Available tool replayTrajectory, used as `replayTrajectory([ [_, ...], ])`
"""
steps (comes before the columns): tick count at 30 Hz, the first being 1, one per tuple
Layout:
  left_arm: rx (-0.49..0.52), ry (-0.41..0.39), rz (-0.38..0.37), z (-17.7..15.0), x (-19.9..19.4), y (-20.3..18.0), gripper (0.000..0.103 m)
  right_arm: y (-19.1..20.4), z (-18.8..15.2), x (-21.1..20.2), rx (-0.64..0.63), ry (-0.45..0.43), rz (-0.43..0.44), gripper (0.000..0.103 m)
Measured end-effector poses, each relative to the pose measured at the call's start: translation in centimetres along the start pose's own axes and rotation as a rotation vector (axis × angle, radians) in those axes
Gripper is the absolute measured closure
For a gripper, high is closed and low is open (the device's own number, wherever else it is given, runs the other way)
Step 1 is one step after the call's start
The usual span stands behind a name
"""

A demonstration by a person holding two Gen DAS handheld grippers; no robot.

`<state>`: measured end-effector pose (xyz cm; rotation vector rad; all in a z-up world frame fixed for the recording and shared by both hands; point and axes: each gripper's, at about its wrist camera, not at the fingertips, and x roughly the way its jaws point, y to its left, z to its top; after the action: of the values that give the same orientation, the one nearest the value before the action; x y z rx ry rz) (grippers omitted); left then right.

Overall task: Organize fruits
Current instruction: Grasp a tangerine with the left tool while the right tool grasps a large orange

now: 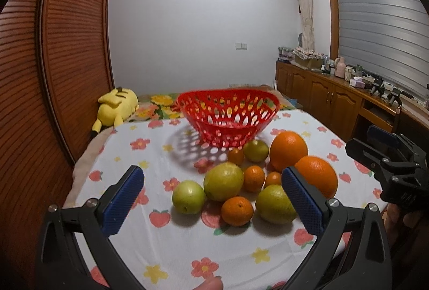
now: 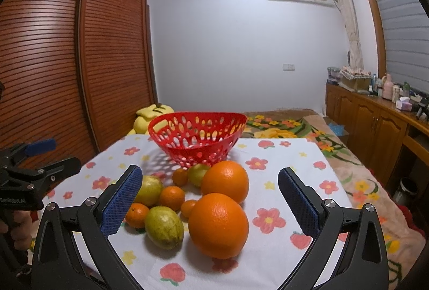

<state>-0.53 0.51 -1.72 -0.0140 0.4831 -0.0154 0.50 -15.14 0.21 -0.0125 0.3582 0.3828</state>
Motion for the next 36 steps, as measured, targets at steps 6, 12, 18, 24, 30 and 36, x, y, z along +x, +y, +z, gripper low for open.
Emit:
replayTrajectory([
  [6,-0.014,0.069,-0.025,-1.6,2.2,0.8,0.0,-0.3,-1.5,1.3,0.0,0.055,0.013,0.0],
  [12,-0.027,0.142,-0.059,-3.2,4.4,1.3,0.0,-0.9,-2.9,2.9,0.002,0.113,0.028,0.0],
  [18,-0.017,0.204,-0.078,-4.2,6.1,1.1,0.006,-1.7,-3.8,4.2,0.005,0.167,0.046,0.001],
  [24,-0.049,0.248,-0.148,-4.5,7.3,1.4,0.019,-2.1,-4.3,5.1,0.005,0.203,0.067,0.004],
  [30,-0.049,0.278,-0.192,-4.4,8.3,1.1,0.031,-2.3,-4.5,6.1,-0.003,0.237,0.085,0.007],
  [36,-0.041,0.316,-0.234,-4.6,9.1,0.6,0.051,-2.4,-4.6,6.5,-0.005,0.251,0.101,0.009],
])
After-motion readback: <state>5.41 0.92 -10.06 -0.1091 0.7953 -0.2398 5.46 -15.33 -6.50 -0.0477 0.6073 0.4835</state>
